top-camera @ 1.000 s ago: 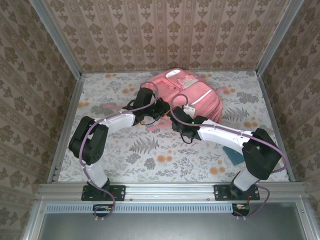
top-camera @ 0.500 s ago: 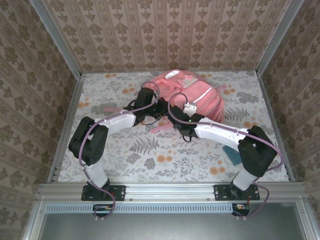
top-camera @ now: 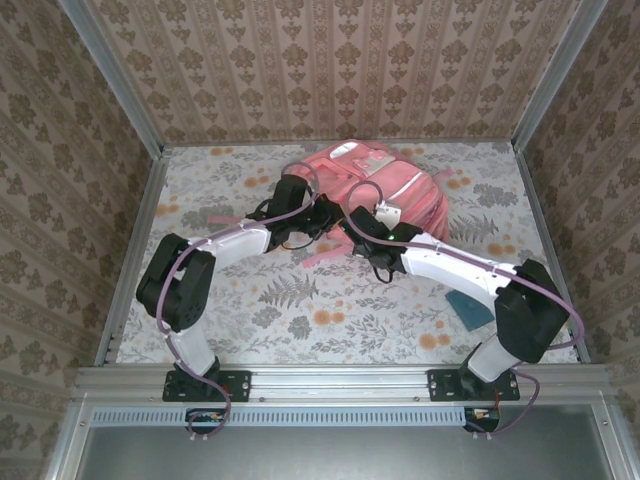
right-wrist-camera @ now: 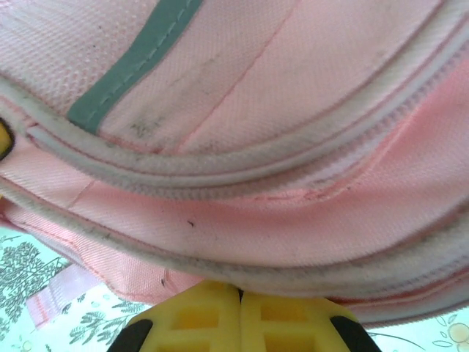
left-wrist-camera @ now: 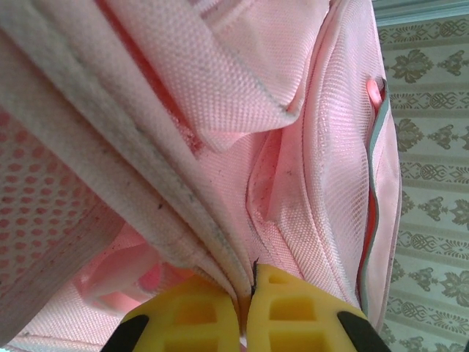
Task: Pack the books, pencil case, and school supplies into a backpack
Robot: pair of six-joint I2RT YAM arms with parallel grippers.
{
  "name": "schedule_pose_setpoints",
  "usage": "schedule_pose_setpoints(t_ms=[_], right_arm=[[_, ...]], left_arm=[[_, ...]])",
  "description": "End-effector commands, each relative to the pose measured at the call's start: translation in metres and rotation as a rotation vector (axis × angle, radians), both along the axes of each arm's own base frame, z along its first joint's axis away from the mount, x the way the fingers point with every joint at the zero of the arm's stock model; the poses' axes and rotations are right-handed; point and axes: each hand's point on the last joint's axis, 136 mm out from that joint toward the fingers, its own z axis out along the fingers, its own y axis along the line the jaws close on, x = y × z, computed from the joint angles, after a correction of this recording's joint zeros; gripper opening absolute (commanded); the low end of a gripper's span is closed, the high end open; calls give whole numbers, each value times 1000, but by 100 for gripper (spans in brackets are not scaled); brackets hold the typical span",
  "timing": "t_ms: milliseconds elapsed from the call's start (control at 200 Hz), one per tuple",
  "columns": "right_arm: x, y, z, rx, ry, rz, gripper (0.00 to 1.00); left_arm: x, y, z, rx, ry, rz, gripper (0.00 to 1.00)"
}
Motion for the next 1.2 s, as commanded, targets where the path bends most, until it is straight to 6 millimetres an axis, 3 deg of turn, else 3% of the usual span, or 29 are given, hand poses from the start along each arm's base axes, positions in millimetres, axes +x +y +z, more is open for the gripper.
schedule_pose_setpoints(t_ms=[0, 130, 285, 485, 515, 665, 785, 965, 1190], right_arm=[[-11, -34, 11, -123, 21, 26, 0], [-25, -66, -1, -214, 97, 30, 0], [-21, -94, -6, -217, 111, 21, 0], [-9, -60, 0, -124, 114, 302, 0], [-10, -52, -9, -118, 151, 357, 0], [-17, -26, -12, -31, 183, 491, 36], [-14, -33, -12, -61, 159, 455, 46], [-11, -28, -25, -71, 196, 491, 46], [-2, -29, -40, -104, 225, 476, 28]], left_arm=[[4, 13, 16, 18, -71, -10, 0], [11, 25, 13, 44, -82, 7, 0], [13, 30, 12, 60, -86, 10, 0], [16, 39, 8, 81, -84, 16, 0], [16, 38, 9, 81, -86, 11, 0], [17, 38, 7, 93, -87, 1, 0], [20, 40, 6, 97, -85, 6, 0], [21, 43, 7, 102, -86, 3, 0], [21, 44, 7, 104, -85, 1, 0]])
